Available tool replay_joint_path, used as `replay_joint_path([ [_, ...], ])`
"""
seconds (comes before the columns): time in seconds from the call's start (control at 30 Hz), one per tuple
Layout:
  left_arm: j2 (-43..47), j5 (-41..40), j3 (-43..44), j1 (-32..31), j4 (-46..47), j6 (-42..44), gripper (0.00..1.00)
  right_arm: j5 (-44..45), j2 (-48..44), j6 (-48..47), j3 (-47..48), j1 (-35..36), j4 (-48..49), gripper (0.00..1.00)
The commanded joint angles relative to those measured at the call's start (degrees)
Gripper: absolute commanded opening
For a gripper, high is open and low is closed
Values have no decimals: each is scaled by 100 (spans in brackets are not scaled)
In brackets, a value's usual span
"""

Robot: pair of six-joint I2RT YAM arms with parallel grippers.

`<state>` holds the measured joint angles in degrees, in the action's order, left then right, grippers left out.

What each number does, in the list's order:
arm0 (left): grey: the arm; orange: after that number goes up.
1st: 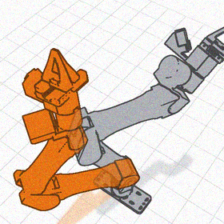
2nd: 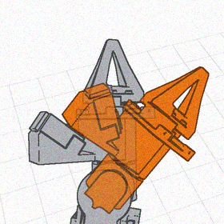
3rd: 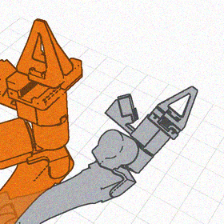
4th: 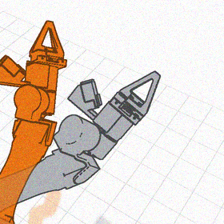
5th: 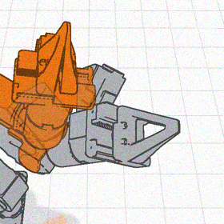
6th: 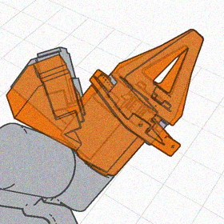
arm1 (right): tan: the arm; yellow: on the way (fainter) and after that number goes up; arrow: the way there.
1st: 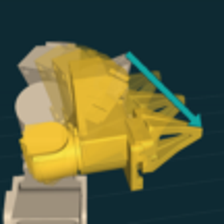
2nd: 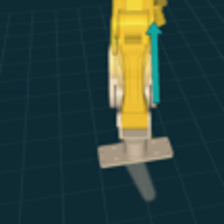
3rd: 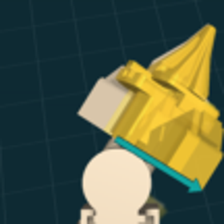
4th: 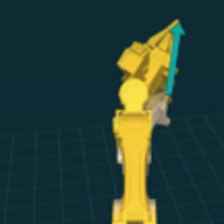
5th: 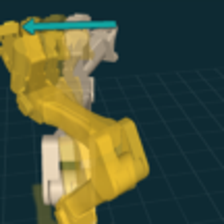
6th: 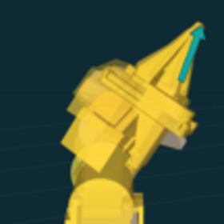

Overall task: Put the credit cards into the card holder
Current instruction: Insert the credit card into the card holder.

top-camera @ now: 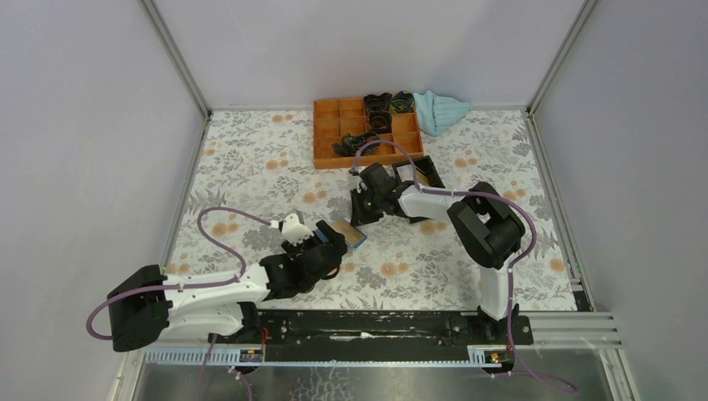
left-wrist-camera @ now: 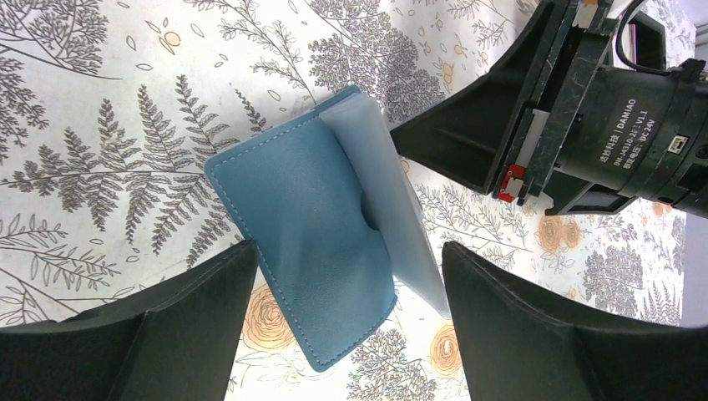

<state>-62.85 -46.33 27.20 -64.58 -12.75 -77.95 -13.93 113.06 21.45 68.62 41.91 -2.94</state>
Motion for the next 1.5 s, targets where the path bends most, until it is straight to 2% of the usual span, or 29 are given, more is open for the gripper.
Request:
replay_joint_path([
  [0.0,140,-283,217,-72,-179,-31,88,233,319,-36,-130,185,-327,19],
  [0.43,-162,-366,323,-128,-81,-75,88,200,316,-1,-174,204,-275,19],
  [0.87,-550,-676,998,-125,188,579,88,190,291,8,-244,212,-222,19],
  [1.13,-999,-553,1086,-116,416,572,88,189,295,-17,-252,210,-225,19],
  [1.23,-762,-529,1117,-112,189,615,89,185,321,-34,-233,211,-232,19],
  [1.33,-334,-462,1251,-123,-517,566,89,170,351,-37,-228,212,-237,19],
  [1.47,402,-88,1036,-122,-1408,34,89,163,340,-53,-233,209,-234,19],
])
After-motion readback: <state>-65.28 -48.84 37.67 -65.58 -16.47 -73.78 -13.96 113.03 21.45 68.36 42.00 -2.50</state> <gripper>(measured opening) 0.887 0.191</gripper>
